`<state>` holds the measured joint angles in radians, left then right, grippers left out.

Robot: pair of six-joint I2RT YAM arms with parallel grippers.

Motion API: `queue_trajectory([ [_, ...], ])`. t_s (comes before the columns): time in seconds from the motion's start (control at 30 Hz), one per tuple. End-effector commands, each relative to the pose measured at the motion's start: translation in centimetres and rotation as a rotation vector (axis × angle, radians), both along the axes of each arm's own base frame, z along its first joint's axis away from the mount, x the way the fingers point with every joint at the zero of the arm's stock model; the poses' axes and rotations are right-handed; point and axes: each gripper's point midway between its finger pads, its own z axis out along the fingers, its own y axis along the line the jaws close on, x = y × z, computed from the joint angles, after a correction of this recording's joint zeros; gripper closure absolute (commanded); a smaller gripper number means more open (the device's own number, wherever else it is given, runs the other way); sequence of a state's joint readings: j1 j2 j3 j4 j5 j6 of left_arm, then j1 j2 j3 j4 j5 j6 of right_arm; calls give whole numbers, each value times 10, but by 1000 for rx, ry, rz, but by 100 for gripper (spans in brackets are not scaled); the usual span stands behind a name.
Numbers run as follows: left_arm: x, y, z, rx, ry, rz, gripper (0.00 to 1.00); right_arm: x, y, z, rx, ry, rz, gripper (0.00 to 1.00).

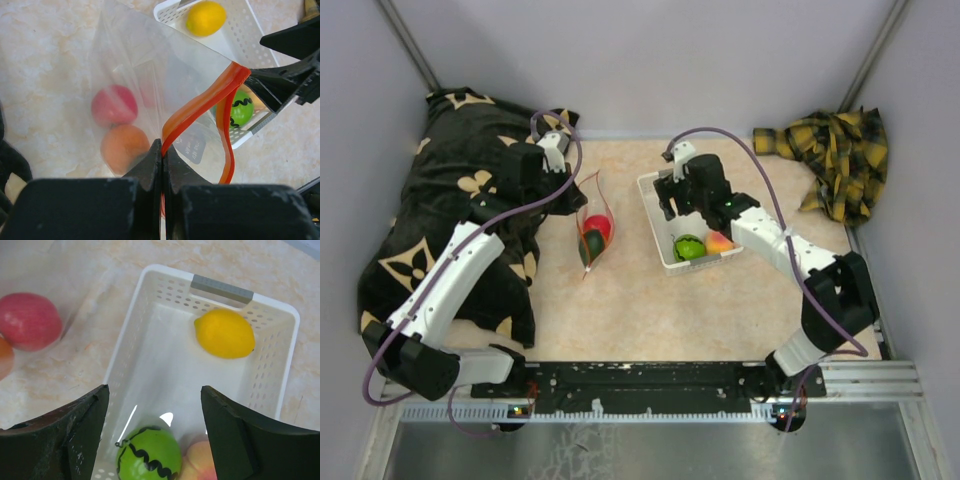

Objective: Place the food in the zip-top bag and seal the zipper
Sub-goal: Pick up the fake fruit from the bin.

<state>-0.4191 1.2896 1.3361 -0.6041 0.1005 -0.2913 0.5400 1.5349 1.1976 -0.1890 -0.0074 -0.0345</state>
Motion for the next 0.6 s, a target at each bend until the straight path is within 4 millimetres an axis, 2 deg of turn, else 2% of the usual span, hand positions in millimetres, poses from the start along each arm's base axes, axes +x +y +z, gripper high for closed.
queue_trajectory([
  [0.0, 4, -3, 8, -25, -33, -7, 100, 34, -9, 6, -74, -120, -27, 23],
  [0.1, 4, -3, 8, -25, -32, -8, 100, 51, -20, -3, -134, -140, -23, 17],
  [0.13, 4, -3, 8, -25, -32, -8, 100, 58, -22, -18, -164, -121, -17, 15],
  [0.23, 4, -3, 7, -25, -29, -11, 100, 75, -30, -37, -227, -100, 1, 11],
  [0.4, 4, -4, 4, -25, -22, -15, 100, 95, -29, -67, -290, -75, 63, 4],
  [0.57, 4, -5, 1, -23, -14, -19, 100, 117, -35, -83, -329, -66, 52, 1],
])
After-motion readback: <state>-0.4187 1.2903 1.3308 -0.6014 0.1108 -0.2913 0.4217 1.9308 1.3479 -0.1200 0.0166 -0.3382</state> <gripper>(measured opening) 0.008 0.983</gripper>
